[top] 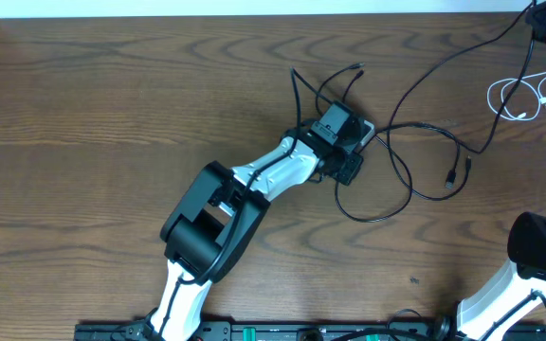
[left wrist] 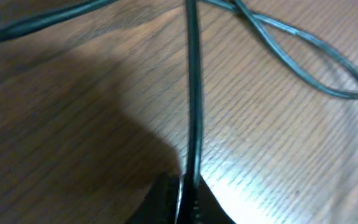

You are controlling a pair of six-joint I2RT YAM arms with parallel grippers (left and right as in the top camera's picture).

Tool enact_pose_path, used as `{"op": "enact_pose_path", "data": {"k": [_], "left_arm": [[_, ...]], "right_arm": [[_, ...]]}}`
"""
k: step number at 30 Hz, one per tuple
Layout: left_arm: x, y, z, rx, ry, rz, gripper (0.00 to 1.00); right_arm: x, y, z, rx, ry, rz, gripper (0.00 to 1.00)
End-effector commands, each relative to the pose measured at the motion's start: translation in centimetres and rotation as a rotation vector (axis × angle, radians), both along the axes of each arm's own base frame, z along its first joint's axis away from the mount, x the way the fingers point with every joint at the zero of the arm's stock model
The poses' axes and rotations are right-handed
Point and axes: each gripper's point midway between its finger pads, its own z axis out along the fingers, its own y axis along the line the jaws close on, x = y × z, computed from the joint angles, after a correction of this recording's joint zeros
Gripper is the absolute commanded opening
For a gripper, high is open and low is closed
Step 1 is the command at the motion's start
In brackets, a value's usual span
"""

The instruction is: Untangle cables

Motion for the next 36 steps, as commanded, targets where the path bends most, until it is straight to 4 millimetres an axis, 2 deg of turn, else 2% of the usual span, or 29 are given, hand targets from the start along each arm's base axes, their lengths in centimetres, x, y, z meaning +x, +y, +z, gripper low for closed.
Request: {"op": "enact_pose_path", "data": {"k": [1, 3, 5, 7, 10, 15, 18, 22, 25, 27, 31, 34, 36], "left_arm": [[2.0, 2.6, 2.2, 0.025, -0.034, 0.068, 0.08], [3.3, 5.3, 4.1, 0.065, -0.057, 0.134, 0.08], [4.5, 8.4, 6.9, 0.103, -0.096, 0.21, 0.07], [5.3, 11.4, 10.0, 0.123, -0.142, 0.281, 0.07], [6.2, 16.6, 15.6, 0.125, -0.232, 0.405, 0.08], [5.9, 25.0, 25.0, 0.07, -0.414, 0.611, 0.08], [5.1, 29.2, 29.0, 0.041, -0.502, 0.715, 0.07], [4.1, 34.4, 31.7, 0.042, -0.571, 0.847, 0.08], [3.8, 37.3, 32.1, 0.059, -0.582, 0.92, 0.08], [3.7, 39.0, 32.1, 0.073, -0.581, 0.961, 0.08], [3.3, 42.1, 32.0, 0.116, -0.585, 1.047, 0.08], [2.6, 45.1, 31.9, 0.201, -0.595, 1.142, 0.08], [2.2, 46.4, 31.8, 0.24, -0.598, 1.185, 0.07]], "right_arm": [[0.0, 0.4, -0.3, -0.02, 0.008, 0.013, 0.01], [0.0, 0.4, -0.3, -0.022, 0.01, 0.011, 0.01], [0.0, 0.4, -0.3, -0.022, 0.01, 0.011, 0.01], [0.0, 0.4, -0.3, -0.023, 0.01, 0.011, 0.01], [0.0, 0.3, -0.3, -0.026, 0.012, 0.007, 0.01], [-0.1, -1.0, -0.8, -0.064, 0.035, -0.059, 0.01], [-0.2, -2.1, -1.1, -0.087, 0.057, -0.119, 0.01], [-0.5, -4.2, -1.7, -0.123, 0.089, -0.225, 0.01], [-0.9, -6.6, -2.4, -0.165, 0.124, -0.32, 0.01], [-1.4, -8.9, -3.3, -0.206, 0.165, -0.415, 0.01], [-2.5, -13.4, -5.7, -0.268, 0.254, -0.549, 0.01], [-3.4, -16.8, -8.5, -0.249, 0.324, -0.616, 0.01], [-4.0, -18.4, -10.0, -0.227, 0.359, -0.659, 0.01]]}}
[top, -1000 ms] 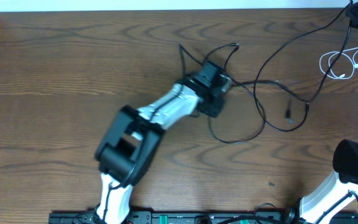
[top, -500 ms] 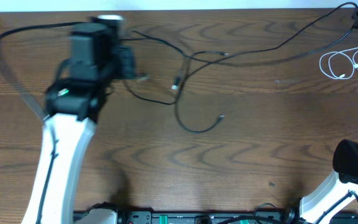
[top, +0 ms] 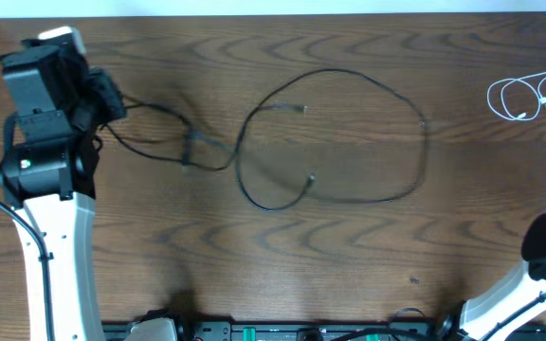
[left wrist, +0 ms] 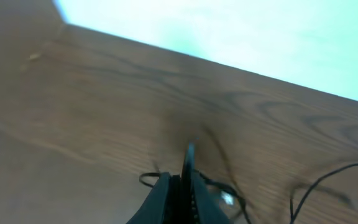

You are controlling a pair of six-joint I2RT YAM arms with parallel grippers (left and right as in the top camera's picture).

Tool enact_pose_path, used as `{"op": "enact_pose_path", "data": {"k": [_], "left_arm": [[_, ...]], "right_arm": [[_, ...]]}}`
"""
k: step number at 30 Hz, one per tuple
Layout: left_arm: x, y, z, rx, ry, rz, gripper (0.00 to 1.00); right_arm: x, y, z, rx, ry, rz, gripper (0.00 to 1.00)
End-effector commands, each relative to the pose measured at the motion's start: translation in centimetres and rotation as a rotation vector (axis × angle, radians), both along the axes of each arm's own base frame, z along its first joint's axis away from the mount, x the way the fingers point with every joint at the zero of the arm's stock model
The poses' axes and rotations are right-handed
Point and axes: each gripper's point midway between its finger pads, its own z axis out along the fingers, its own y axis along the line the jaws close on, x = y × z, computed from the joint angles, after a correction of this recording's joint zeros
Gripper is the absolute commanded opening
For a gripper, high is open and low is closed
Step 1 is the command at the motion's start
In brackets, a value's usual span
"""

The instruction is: Untangle cables

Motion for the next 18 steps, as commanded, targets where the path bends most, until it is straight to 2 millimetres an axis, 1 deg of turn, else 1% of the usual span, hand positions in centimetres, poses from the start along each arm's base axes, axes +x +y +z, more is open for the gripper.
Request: {"op": "enact_pose_path", "data": {"k": [1, 3, 5, 6, 9, 12, 14, 17, 18], "left_arm": [[-0.8, 3.3, 0.8, 0.071, 0.001, 0.128, 0.08], [-0.9, 3.8, 0.8, 0.071, 0.001, 0.141, 0.08], [-0.9, 3.6, 0.8, 0.063, -0.001, 0.131, 0.07], [-0.7, 3.0, 0.7, 0.048, -0.004, 0.104, 0.07], [0.0, 0.6, 0.7, -0.008, -0.017, 0.0, 0.08], [0.5, -1.6, 0.7, -0.047, -0.025, -0.084, 0.07], [0.7, -3.2, 0.8, -0.077, -0.031, -0.148, 0.08], [0.8, -6.3, 1.1, -0.137, -0.049, -0.297, 0.07], [0.8, -7.4, 1.4, -0.167, -0.061, -0.349, 0.08]], "right_arm": [[-2.0, -4.2, -3.2, 0.02, 0.07, -0.14, 0.01], [-2.1, -4.5, -4.9, 0.09, 0.073, -0.12, 0.01], [-1.4, -3.5, -6.0, 0.163, 0.057, -0.016, 0.01], [-1.0, -2.8, -6.1, 0.186, 0.046, 0.032, 0.01], [0.6, -0.4, -5.8, 0.222, -0.008, 0.188, 0.01], [2.5, 3.3, -4.9, 0.262, -0.069, 0.364, 0.05], [3.4, 6.2, -4.5, 0.283, -0.094, 0.479, 0.16], [4.3, 10.2, -4.3, 0.289, -0.098, 0.615, 0.37], [4.6, 12.0, -4.3, 0.283, -0.094, 0.671, 0.45]]}}
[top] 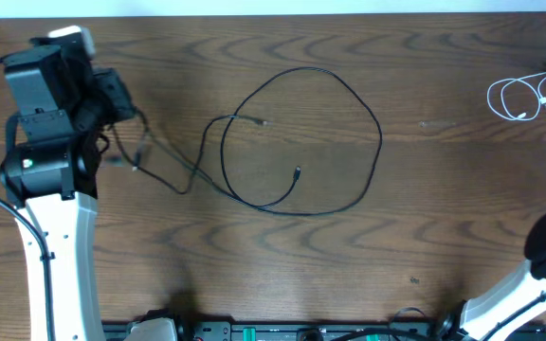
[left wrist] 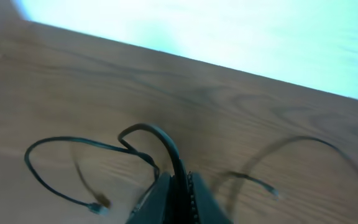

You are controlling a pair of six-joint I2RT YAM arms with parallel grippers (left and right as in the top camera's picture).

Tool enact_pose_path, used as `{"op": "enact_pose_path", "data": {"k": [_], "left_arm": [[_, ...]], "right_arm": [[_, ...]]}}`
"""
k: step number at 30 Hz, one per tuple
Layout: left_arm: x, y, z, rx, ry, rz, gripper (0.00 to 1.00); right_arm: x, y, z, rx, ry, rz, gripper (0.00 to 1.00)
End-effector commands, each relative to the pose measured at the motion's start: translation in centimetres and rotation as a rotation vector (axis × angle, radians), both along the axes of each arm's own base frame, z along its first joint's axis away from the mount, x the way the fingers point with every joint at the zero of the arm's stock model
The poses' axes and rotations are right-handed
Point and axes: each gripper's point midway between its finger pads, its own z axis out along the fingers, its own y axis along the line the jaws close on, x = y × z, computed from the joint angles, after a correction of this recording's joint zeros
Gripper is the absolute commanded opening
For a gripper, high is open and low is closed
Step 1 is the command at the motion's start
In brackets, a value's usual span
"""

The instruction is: Untangle cables

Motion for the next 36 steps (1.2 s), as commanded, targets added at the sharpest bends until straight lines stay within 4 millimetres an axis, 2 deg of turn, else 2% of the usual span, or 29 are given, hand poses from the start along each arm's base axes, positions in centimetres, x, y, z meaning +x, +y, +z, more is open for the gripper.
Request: {"op": "enact_pose_path", "data": {"k": [1, 2, 5, 7, 10, 13, 19, 22, 28, 30, 36], "left_arm": [[0.1, -4.6, 1.6, -0.108, -0.057, -0.234, 0.07], [0.0, -5.9, 2.3, -0.145, -0.081, -0.298, 0.08], [-0.1, -7.3, 3.9, -0.177, -0.144, -0.38, 0.08], [-0.1, -7.5, 5.6, -0.198, -0.2, -0.376, 0.07], [0.0, -7.3, 9.0, -0.231, -0.321, -0.35, 0.08], [-0.4, -7.4, 14.0, -0.281, -0.493, -0.338, 0.08], [-1.9, -7.6, 19.1, -0.339, -0.667, -0.344, 0.08], [-2.3, -7.6, 20.2, -0.35, -0.706, -0.346, 0.08], [-2.4, -7.7, 20.5, -0.35, -0.714, -0.347, 0.08], [-2.4, -7.7, 20.5, -0.364, -0.711, -0.343, 0.08], [-2.4, -7.7, 20.5, -0.364, -0.711, -0.343, 0.07]], "right_arm": [[1.1, 6.7, 1.1, 0.031, -0.072, 0.252, 0.51], [1.4, 8.7, 1.1, 0.025, -0.077, 0.307, 0.61], [1.8, 13.1, 1.0, 0.014, -0.09, 0.423, 0.7], [1.9, 15.7, 0.9, 0.013, -0.095, 0.485, 0.73], [1.8, 20.1, 0.1, 0.017, -0.099, 0.581, 0.75], [1.4, 25.3, -1.4, 0.028, -0.102, 0.697, 0.75], [0.0, 32.9, -4.1, 0.062, -0.115, 0.848, 0.77], [-0.9, 36.5, -5.2, 0.098, -0.135, 0.909, 0.77], [-3.2, 42.6, -6.6, 0.177, -0.181, 1.044, 0.8], [-4.0, 44.7, -7.7, 0.2, -0.175, 1.074, 0.8], [-6.1, 49.2, -11.3, 0.226, -0.131, 1.155, 0.79]]}}
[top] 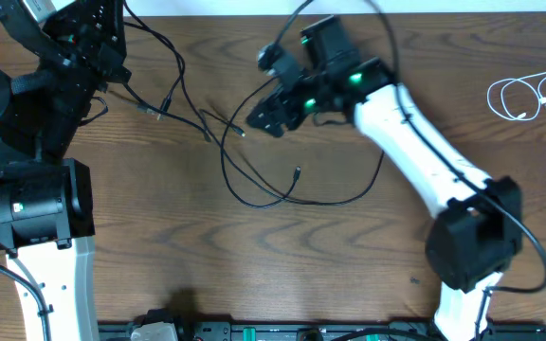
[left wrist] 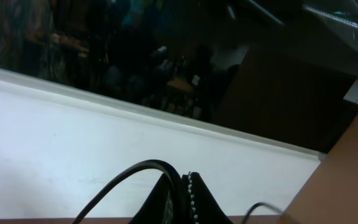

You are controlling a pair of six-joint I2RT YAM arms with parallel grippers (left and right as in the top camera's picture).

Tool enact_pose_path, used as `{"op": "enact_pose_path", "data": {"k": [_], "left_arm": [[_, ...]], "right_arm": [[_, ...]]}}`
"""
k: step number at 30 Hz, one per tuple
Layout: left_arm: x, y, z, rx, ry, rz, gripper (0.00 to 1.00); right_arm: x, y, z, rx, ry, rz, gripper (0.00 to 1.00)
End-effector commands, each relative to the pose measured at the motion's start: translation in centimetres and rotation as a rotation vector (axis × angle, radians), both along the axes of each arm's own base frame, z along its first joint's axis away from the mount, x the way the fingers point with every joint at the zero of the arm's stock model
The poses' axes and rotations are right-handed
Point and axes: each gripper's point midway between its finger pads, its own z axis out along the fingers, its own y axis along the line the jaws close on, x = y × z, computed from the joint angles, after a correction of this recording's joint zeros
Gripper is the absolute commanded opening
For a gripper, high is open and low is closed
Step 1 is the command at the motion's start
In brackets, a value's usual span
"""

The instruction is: Untangle cables

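A thin black cable (top: 290, 196) lies in an open loop on the middle of the wooden table (top: 159, 246). Its strands run up and left to my left gripper (top: 112, 59), raised high over the far left corner. In the left wrist view that gripper (left wrist: 182, 182) is shut on the black cable (left wrist: 129, 173) and faces the wall. One cable end (top: 297, 172) lies inside the loop. My right gripper (top: 262, 117) reaches over the far middle of the table, right beside a strand and a small plug (top: 241, 131). Whether its jaws are apart does not show.
A coiled white cable (top: 522, 97) lies at the far right edge. Another plug (top: 162, 107) of the black cable hangs near the left arm. The right arm's long white link (top: 415, 142) crosses the right half of the table.
My left gripper, still shut on the black cable, has risen higher, its camera now on the wall. The right arm has come from the right edge to the cable's far side.
First my left gripper was shut on the black cable in a tangle at the table's middle. Then it was at the far left corner, the cable drawn out into one wide loop. The loop then lay further left. Now the cable is lifted and the right gripper is beside it.
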Motion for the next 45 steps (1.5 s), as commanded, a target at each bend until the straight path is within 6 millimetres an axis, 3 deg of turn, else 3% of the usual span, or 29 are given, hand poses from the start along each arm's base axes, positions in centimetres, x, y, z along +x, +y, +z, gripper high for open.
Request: {"op": "enact_pose_path", "data": {"k": [1, 7, 13, 17, 19, 20, 22, 25, 28, 29, 30, 34, 40, 44, 45], "left_arm": [[-0.7, -0.2, 1.3, -0.002, -0.034, -0.012, 0.08], [-0.7, -0.2, 1.3, -0.002, -0.033, -0.012, 0.08], [-0.7, -0.2, 1.3, -0.002, -0.033, -0.012, 0.08], [-0.6, -0.2, 1.1, -0.003, -0.022, -0.012, 0.08], [-0.6, -0.2, 0.9, -0.004, -0.016, -0.012, 0.08], [-0.6, -0.2, 0.8, -0.005, -0.011, -0.012, 0.08], [-0.6, -0.1, 0.7, -0.006, -0.005, -0.01, 0.08], [-0.5, 0.3, 0.5, -0.008, 0.005, 0.001, 0.08], [-0.5, 0.7, 0.4, -0.009, 0.009, 0.014, 0.08], [-0.5, 0.9, 0.3, -0.009, 0.01, 0.019, 0.08], [-0.4, 1.2, 0.2, -0.01, 0.016, 0.027, 0.08], [-0.4, 1.8, -0.1, -0.012, 0.028, 0.044, 0.08], [-0.3, 2.8, -0.1, -0.013, 0.031, 0.07, 0.08], [-0.3, 3.4, -0.2, -0.011, 0.034, 0.087, 0.08], [-0.3, 3.8, -0.5, -0.007, 0.043, 0.102, 0.08]], "right_arm": [[-2.1, 2.7, -4.1, -0.019, 0.097, 0.059, 0.79], [-4.1, 5.7, -8.2, -0.023, 0.193, 0.109, 0.77], [-5.3, 6.9, -9.5, -0.007, 0.228, 0.154, 0.65], [-4.2, 6.3, -10.1, -0.05, 0.21, 0.099, 0.41], [-3.1, 5.3, -10.5, -0.073, 0.206, 0.049, 0.19], [-2.6, 4.7, -10.4, -0.077, 0.207, 0.033, 0.02], [-1.7, 3.6, -10.2, -0.08, 0.214, 0.004, 0.01], [0.5, 0.4, -8.7, -0.082, 0.212, -0.072, 0.01], [3.2, -4.1, -6.5, -0.113, 0.172, -0.193, 0.01], [4.1, -6.1, -5.6, -0.13, 0.152, -0.248, 0.01], [5.4, -9.6, -3.8, -0.159, 0.12, -0.344, 0.01], [7.3, -18.7, 0.6, -0.219, 0.061, -0.601, 0.01], [6.2, -30.3, 6.2, -0.225, 0.033, -0.909, 0.01], [4.9, -35.7, 7.9, -0.225, 0.039, -1.056, 0.01], [4.2, -38.6, 8.0, -0.244, 0.056, -1.154, 0.01]]}}
